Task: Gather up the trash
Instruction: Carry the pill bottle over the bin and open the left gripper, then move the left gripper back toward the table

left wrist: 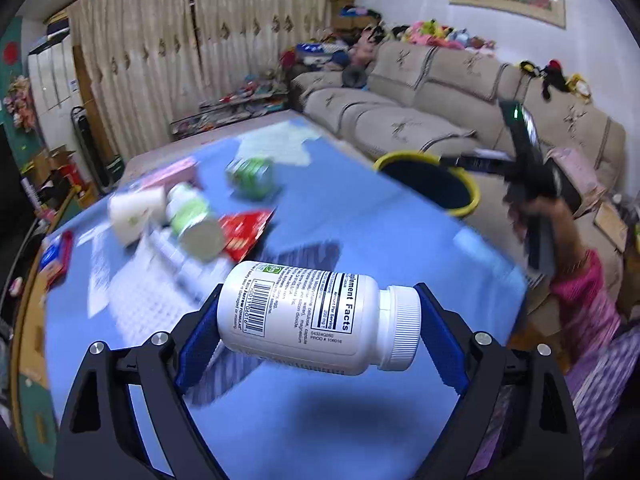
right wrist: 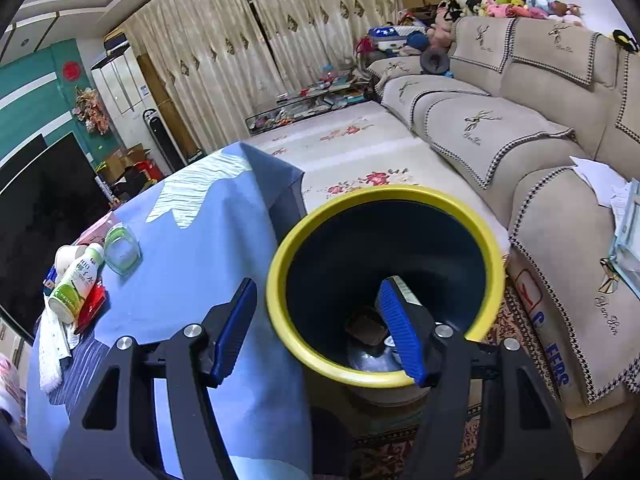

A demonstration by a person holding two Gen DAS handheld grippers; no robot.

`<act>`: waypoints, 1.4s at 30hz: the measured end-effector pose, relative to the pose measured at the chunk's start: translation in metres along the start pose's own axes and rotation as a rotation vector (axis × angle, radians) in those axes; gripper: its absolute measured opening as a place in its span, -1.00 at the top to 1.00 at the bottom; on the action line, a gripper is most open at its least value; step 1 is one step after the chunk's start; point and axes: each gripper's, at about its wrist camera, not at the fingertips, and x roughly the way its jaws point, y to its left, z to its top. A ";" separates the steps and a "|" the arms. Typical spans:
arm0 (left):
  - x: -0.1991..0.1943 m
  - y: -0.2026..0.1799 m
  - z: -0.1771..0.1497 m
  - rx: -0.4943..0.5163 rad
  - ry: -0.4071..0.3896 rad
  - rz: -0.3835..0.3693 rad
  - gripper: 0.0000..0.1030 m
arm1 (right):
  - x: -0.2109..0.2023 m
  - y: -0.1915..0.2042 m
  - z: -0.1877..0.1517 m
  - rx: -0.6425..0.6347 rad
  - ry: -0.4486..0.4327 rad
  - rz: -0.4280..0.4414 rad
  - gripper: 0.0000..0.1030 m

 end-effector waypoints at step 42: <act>0.335 -0.170 0.192 0.060 0.285 -0.230 -0.81 | -0.044 -0.120 -0.028 0.150 -0.050 -0.227 -0.29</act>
